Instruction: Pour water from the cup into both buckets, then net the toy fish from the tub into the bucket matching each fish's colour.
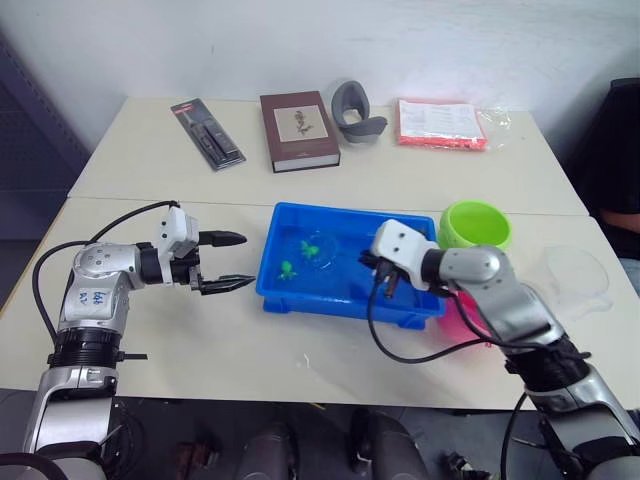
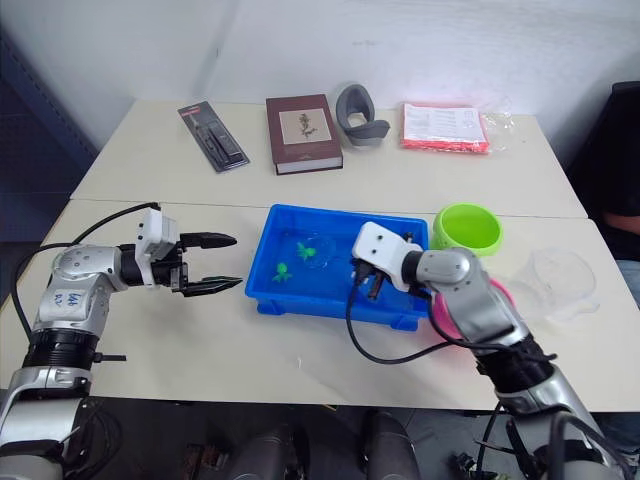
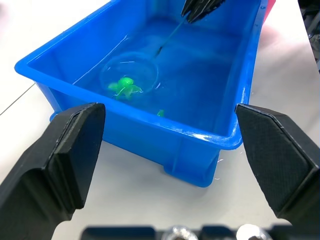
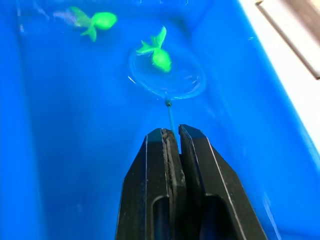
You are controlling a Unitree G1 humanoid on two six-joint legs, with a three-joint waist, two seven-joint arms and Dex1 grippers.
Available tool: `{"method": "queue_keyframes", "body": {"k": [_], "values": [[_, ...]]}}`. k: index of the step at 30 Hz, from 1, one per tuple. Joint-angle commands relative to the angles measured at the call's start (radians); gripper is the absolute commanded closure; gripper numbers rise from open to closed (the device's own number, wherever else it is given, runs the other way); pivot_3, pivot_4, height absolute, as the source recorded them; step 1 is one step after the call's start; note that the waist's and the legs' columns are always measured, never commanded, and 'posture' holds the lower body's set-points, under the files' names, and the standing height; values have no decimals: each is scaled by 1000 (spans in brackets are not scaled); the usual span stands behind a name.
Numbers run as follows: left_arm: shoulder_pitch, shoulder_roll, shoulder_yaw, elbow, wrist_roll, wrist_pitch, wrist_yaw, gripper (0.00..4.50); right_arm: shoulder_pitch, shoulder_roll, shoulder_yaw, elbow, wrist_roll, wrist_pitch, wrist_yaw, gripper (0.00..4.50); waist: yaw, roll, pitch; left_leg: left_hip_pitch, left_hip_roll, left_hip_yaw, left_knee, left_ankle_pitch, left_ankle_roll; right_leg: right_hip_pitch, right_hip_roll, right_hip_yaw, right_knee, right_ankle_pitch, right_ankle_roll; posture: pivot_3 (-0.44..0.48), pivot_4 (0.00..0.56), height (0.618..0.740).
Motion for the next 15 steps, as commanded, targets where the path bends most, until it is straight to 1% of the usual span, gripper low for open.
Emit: {"method": "queue_keyframes", "body": {"k": [1, 3, 8, 12, 15], "values": [[19, -24, -3, -59, -37, 12, -4, 34, 76, -41, -124, -99, 61, -71, 18, 4500, -1, 0, 0, 0, 0, 0, 0, 0, 0, 0, 0, 0, 0, 0, 0, 0, 150, 740], [16, -47, -11, -71, -40, 15, 4, 34, 140, -71, -179, -151, 77, -73, 20, 4500, -1, 0, 0, 0, 0, 1, 0, 0, 0, 0, 0, 1, 0, 0, 0, 0, 150, 740], [-30, -116, -23, -84, -55, 33, 27, 34, 347, -132, -350, -348, 145, -60, 21, 4500, 4, 0, 0, 1, 0, 1, 0, 0, 0, 0, 0, 1, 1, 0, 0, 0, 150, 740], [-80, -163, -33, -75, -67, 47, 36, 34, 458, -101, -500, -474, 219, -8, -38, 4500, 11, 0, 0, 1, 0, 1, 0, 0, 0, 0, 0, 1, 1, 0, 0, 0, 150, 740], [-110, -197, -42, -59, -69, 47, 38, 34, 523, -85, -573, -516, 237, -3, -70, 4500, 14, 0, 0, 2, 0, 2, 0, 0, 0, 0, 1, 2, 1, 0, 0, 0, 150, 740]]}}
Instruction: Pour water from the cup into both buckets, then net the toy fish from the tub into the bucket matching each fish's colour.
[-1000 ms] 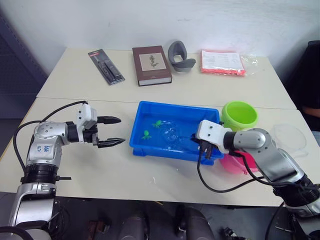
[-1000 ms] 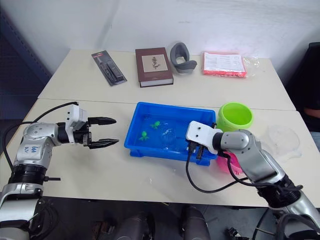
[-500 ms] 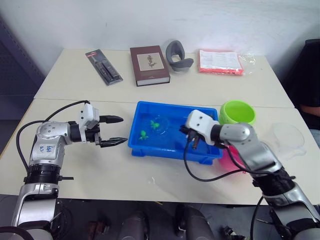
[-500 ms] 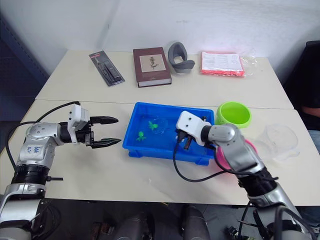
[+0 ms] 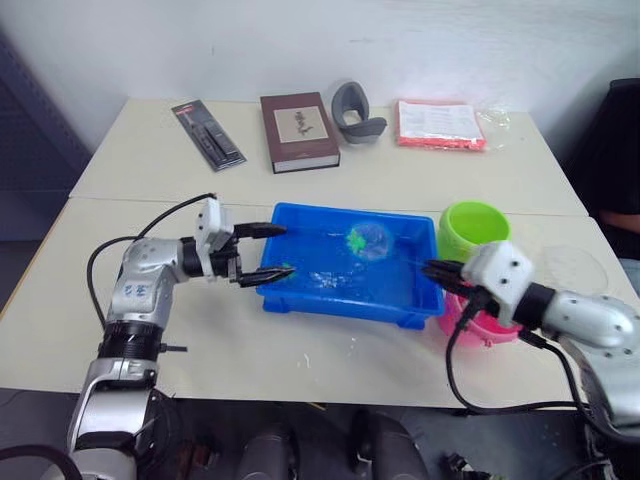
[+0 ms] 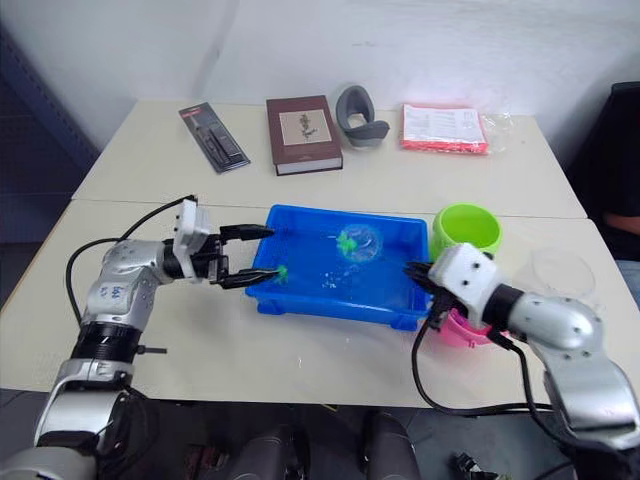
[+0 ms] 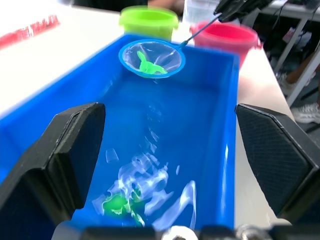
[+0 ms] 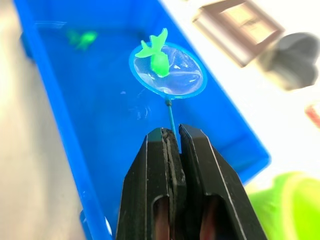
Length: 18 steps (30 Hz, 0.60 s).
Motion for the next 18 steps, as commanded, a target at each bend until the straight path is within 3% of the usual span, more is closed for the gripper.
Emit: {"method": "queue_keyframes", "body": {"k": [1, 6, 9, 15, 18], "values": [[-32, -28, -4, -5, -21, -12, 5, 34, 61, 7, -104, -68, 22, -2, -40, 4500, 3, 0, 0, 0, 0, 0, 0, 0, 0, 0, 0, 1, 0, 0, 0, 0, 150, 740], [-86, -89, -4, 48, -16, -72, 19, 34, 108, 24, -253, -23, -16, -48, -132, 4500, 11, 0, 0, 0, -1, 0, 0, 0, 0, 0, 0, 1, 0, 0, 0, 0, 150, 740], [-110, -113, -10, 81, -12, -93, 15, 34, 145, -21, -310, 57, -102, -126, -150, 4500, 11, 0, 0, 0, -1, 0, 0, 0, 0, 0, 0, 1, 0, 0, 0, 0, 150, 740], [-136, -143, -18, 122, -10, -113, 8, 34, 252, -181, -307, 265, -371, -432, -183, 4500, 7, 1, 0, 1, -1, 2, -1, 0, 0, 0, 0, 2, -1, 0, 0, 0, 150, 740], [-139, -155, -22, 128, -11, -113, 7, 34, 248, -235, -282, 375, -533, -574, -311, 4500, 4, 1, 0, 1, -1, 2, -2, 0, 0, 0, 0, 2, -1, 0, 1, 0, 150, 740]]}}
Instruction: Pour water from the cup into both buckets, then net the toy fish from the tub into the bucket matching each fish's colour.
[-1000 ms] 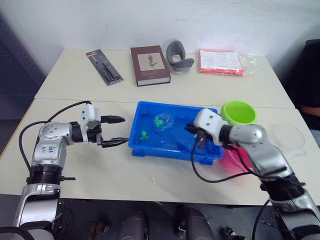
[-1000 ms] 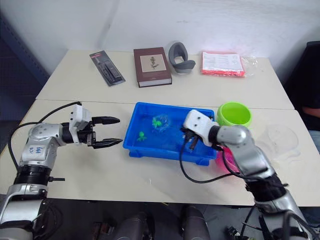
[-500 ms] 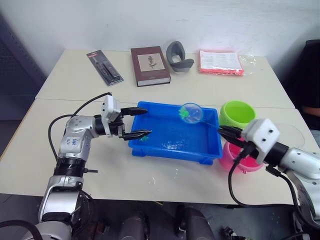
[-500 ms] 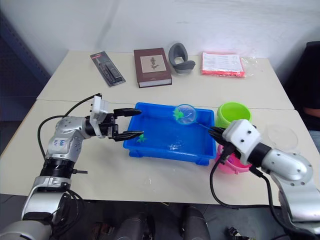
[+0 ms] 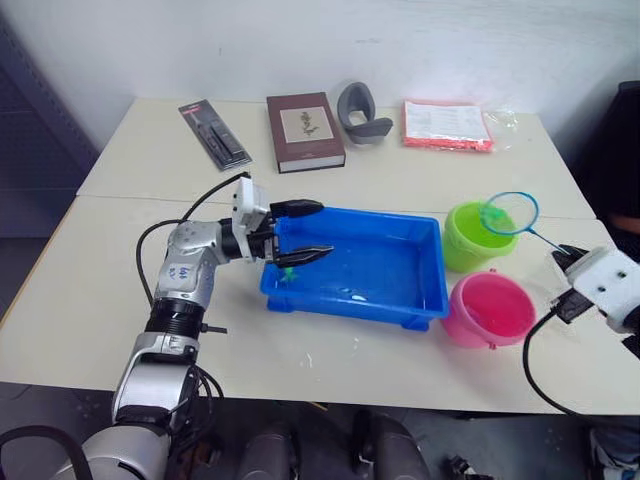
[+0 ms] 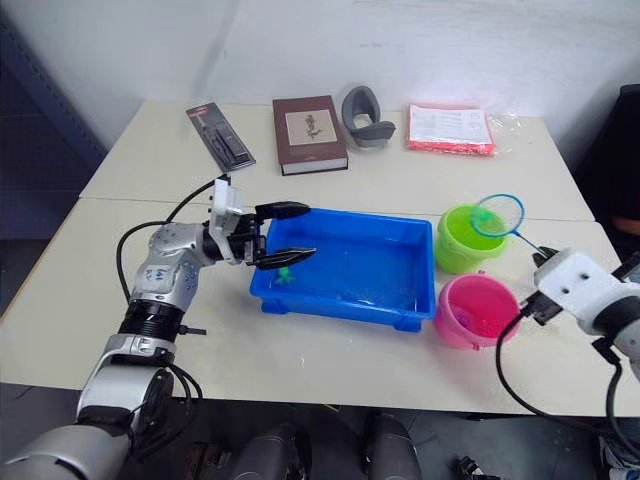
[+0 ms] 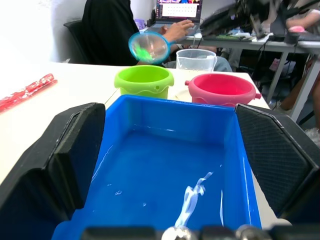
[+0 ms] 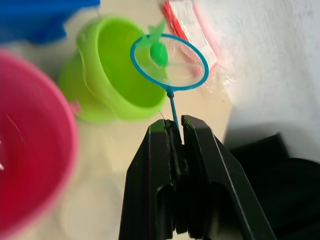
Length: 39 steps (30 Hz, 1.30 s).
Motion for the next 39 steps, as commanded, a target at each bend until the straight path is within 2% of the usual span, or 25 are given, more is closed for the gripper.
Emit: {"method": "queue_keyframes", "body": {"k": [1, 5, 11, 21, 39], "values": [[-23, -11, 0, -7, -9, -13, -4, 34, -22, -51, 9, 97, -188, -174, -158, 4500, -2, 0, 0, 1, 0, 0, 0, 0, 0, 0, 0, 0, 0, 0, 0, 0, 150, 740], [-20, -22, -6, -16, -10, -9, 1, 34, -18, -127, 64, 188, -392, -313, -300, 4500, -1, 0, 0, 2, 0, 2, -2, 1, -1, 0, 0, 2, 0, 0, 0, 0, 150, 740], [-20, -35, -8, -11, -7, -17, 0, 34, -21, -209, 111, 252, -567, -449, -450, 4500, 1, 0, 0, 3, 0, 2, -2, 1, -1, 0, 0, 2, 0, 0, 0, 0, 150, 740], [-8, -50, -10, -16, -5, -36, 6, 34, 36, -208, 69, 280, -633, -515, -573, 4500, 0, 0, 0, 3, 1, 2, -3, 1, -2, 2, 0, 2, -2, 0, 0, 0, 150, 740], [3, -49, -12, -34, -7, -35, 14, 34, -75, -237, 156, 340, -663, -547, -608, 4500, -1, 0, 0, 5, 1, 2, -5, 2, -3, 2, 1, 3, -2, 0, 0, 0, 150, 740]]}}
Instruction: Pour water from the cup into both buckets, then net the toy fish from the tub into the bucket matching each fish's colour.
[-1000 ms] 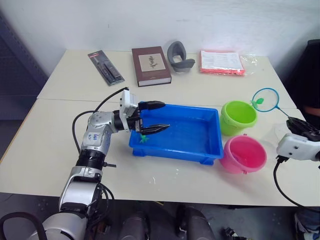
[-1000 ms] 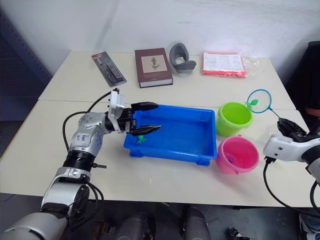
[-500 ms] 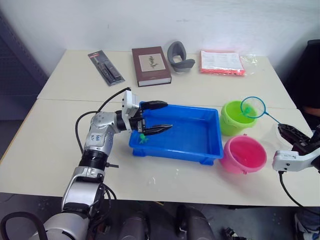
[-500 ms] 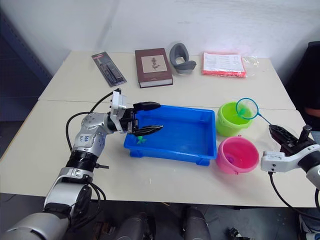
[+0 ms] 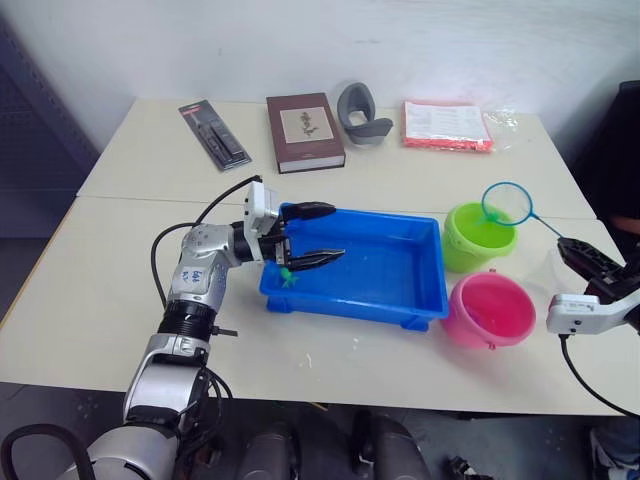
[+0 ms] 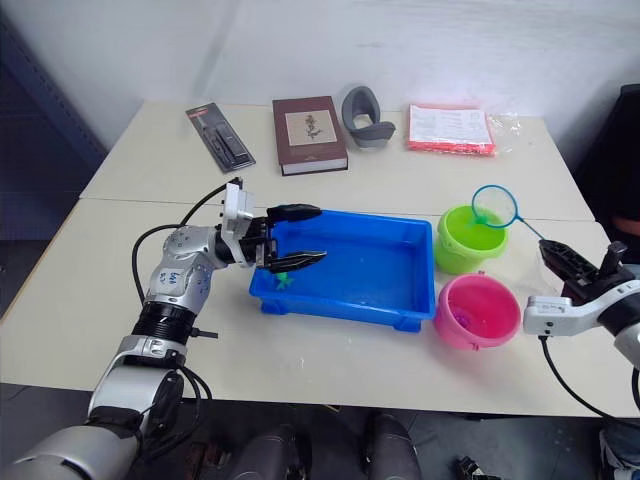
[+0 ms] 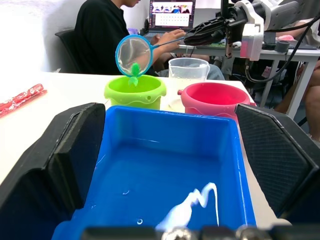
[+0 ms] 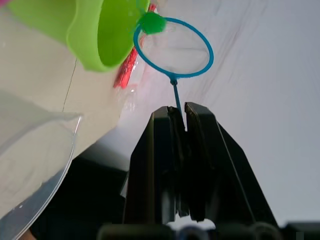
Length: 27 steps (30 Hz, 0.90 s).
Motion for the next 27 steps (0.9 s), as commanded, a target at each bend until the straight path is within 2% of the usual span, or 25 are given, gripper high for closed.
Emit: {"method": "queue_keyframes", "body": {"k": [1, 5, 7, 8, 11, 13, 15, 16, 20, 22, 25, 27], "values": [[-1, -2, -1, -30, -7, -9, 4, 34, -25, -25, -16, 5, -1, 16, -20, 4500, 0, 0, 0, 0, 0, 0, 0, 0, 0, 0, 0, 0, 0, 0, 0, 0, 150, 740], [3, 8, 1, -31, -7, -8, 0, 34, 0, -40, -13, 11, 11, -23, -15, 4500, 1, 0, 0, 0, 0, 0, 0, 0, 0, 0, 0, 0, 0, 0, 0, 0, 150, 740], [5, 19, 6, -28, -6, -10, 0, 34, 2, -17, -33, -13, 96, -26, 20, 4500, 2, 0, 0, 0, 0, 0, 0, 0, 0, 0, 0, 0, 0, 0, 0, 0, 150, 740], [7, 29, 11, -27, -6, -9, 0, 34, -6, 2, -39, -32, 180, -20, 60, 4500, 1, 0, 0, 0, 0, 0, 0, 0, 0, 0, 0, 0, 0, 0, 0, 0, 150, 740], [20, 83, 31, -24, -15, -3, -25, 34, -47, 58, 32, -185, 595, 77, 295, 4500, -6, 0, 0, 0, 0, 0, 0, 0, 0, 0, 0, 0, 0, 0, 0, 0, 150, 740], [36, 135, 43, -19, -19, 4, -53, 34, -63, 95, 99, -315, 874, 248, 461, 4500, -16, 0, 0, 2, 2, 0, -1, 0, -1, 1, 2, 1, 1, 0, 0, 0, 150, 740], [59, 209, 57, -17, -20, 18, -89, 34, -98, 103, 193, -449, 1068, 373, 593, 4500, -23, 0, 0, 3, 3, -1, -1, 0, -1, 2, 2, 0, 1, -1, -1, 0, 150, 740], [68, 237, 63, -16, -21, 23, -101, 34, -114, 98, 230, -492, 1112, 417, 639, 4500, -24, 0, 0, 4, 3, -1, -1, 0, -1, 2, 2, 0, 1, -1, -1, 0, 150, 740], [116, 335, 87, -17, -13, 39, -112, 34, -246, 121, 400, -574, 1167, 678, 734, 4500, -17, 0, 1, 3, 2, -2, 0, 0, 0, 2, 0, -1, 2, -1, -3, 0, 150, 740], [148, 375, 96, -17, -10, 44, -118, 34, -354, 170, 487, -571, 1131, 787, 732, 4500, -19, -1, 0, 3, 1, -3, 2, -1, 1, 2, -2, -2, 2, -1, -3, 0, 150, 740], [175, 405, 99, -27, -4, 44, -119, 34, -452, 231, 547, -547, 1094, 924, 706, 4500, -3, -1, 1, 1, 0, -4, 2, -2, 2, 1, -4, -4, 3, -1, -3, 0, 150, 740], [188, 417, 102, -48, -10, 60, -119, 34, -504, 230, 606, -512, 1034, 986, 731, 4500, 1, -1, 1, -2, 0, -5, 3, -2, 2, 0, -4, -5, 2, -1, -3, 0, 150, 740]]}}
